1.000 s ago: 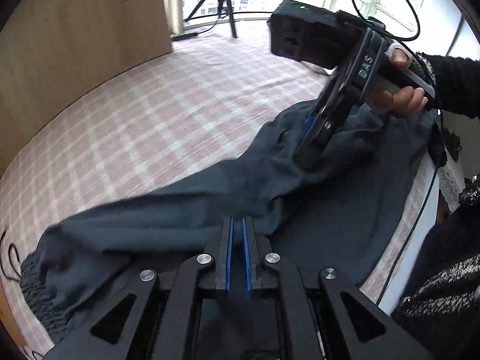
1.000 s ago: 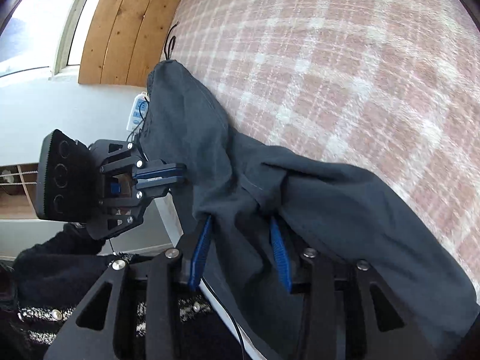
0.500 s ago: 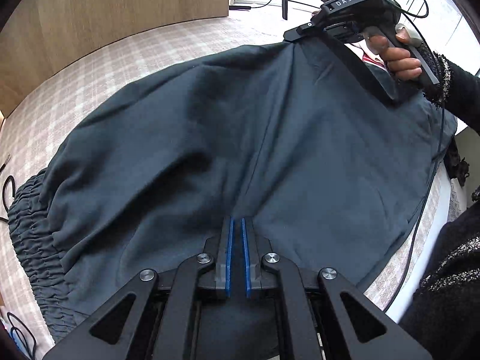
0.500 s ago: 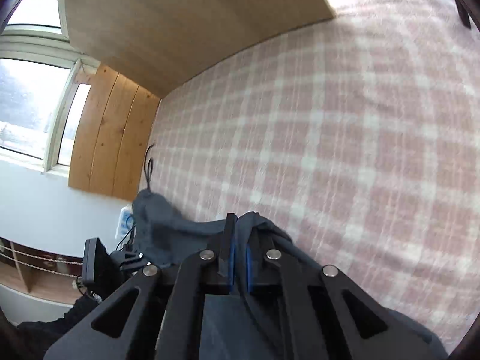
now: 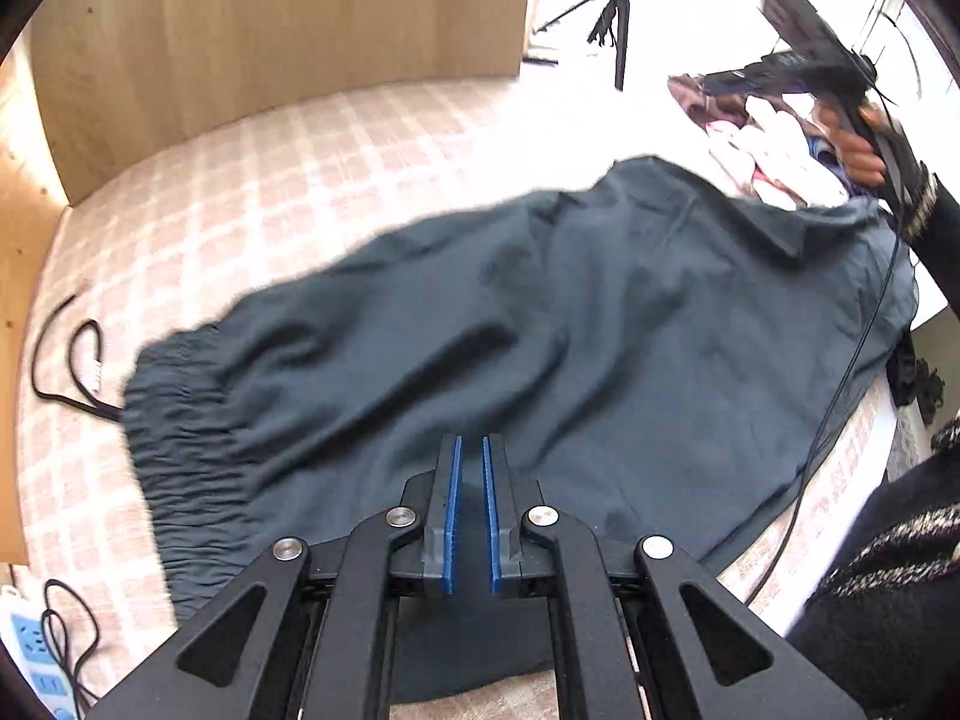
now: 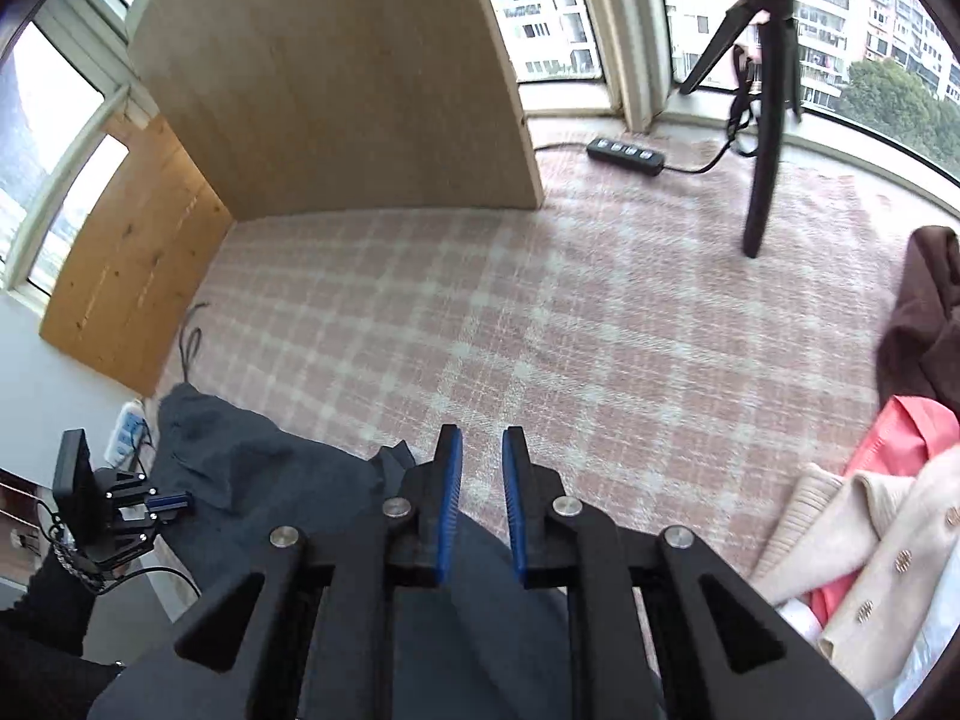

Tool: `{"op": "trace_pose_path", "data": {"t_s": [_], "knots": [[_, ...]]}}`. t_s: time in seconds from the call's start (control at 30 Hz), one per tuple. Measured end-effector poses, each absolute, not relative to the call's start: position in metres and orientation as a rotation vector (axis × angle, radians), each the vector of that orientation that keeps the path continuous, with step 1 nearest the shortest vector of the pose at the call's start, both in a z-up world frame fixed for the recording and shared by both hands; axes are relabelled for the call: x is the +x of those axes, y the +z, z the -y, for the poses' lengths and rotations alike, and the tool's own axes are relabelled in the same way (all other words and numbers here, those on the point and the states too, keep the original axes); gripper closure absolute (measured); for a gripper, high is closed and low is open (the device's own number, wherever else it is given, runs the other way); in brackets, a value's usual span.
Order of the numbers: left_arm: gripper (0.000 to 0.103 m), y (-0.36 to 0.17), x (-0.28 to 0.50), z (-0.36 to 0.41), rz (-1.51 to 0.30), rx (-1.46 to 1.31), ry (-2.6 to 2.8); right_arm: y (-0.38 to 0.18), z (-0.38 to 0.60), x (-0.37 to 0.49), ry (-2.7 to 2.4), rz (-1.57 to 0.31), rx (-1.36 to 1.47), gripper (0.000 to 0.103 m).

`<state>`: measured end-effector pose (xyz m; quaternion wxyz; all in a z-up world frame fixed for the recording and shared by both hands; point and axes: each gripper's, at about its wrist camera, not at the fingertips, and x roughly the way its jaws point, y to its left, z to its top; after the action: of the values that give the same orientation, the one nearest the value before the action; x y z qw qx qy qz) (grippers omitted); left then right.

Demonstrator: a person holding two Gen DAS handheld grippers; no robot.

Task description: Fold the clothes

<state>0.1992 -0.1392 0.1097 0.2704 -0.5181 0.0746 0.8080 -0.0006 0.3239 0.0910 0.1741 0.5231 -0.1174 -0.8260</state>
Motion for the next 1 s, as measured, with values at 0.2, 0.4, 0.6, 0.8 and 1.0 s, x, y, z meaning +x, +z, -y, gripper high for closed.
{"op": "trace_pose_path", "data": {"t_s": [0.2,0.4,0.6,0.8,1.0], "knots": [[0.093,0.149,0.178,0.113,-0.246,-1.22,2.176,0.178,-0.396,0.145,-2.663,0.546,1.272,0.089],[0.089,0.165,0.164,0.052,-0.311,-1.106,2.049,0.234,-0.487,0.34,-3.148,0.796,1.159,0.071],[0.089,0.16,0.18,-0.009,-0.383,-1.078,1.971,0.19,-0.564,0.445,-3.229,1.077,1.254,0.071],[0.089,0.165,0.21,-0.07,-0.447,-1.097,1.992,0.142,-0.632,0.433,-3.058,1.108,1.29,0.056],[0.089,0.151,0.235,-0.127,-0.475,-1.236,2.024,0.114,-0.68,0.383,-2.878,0.861,1.301,0.054]]}}
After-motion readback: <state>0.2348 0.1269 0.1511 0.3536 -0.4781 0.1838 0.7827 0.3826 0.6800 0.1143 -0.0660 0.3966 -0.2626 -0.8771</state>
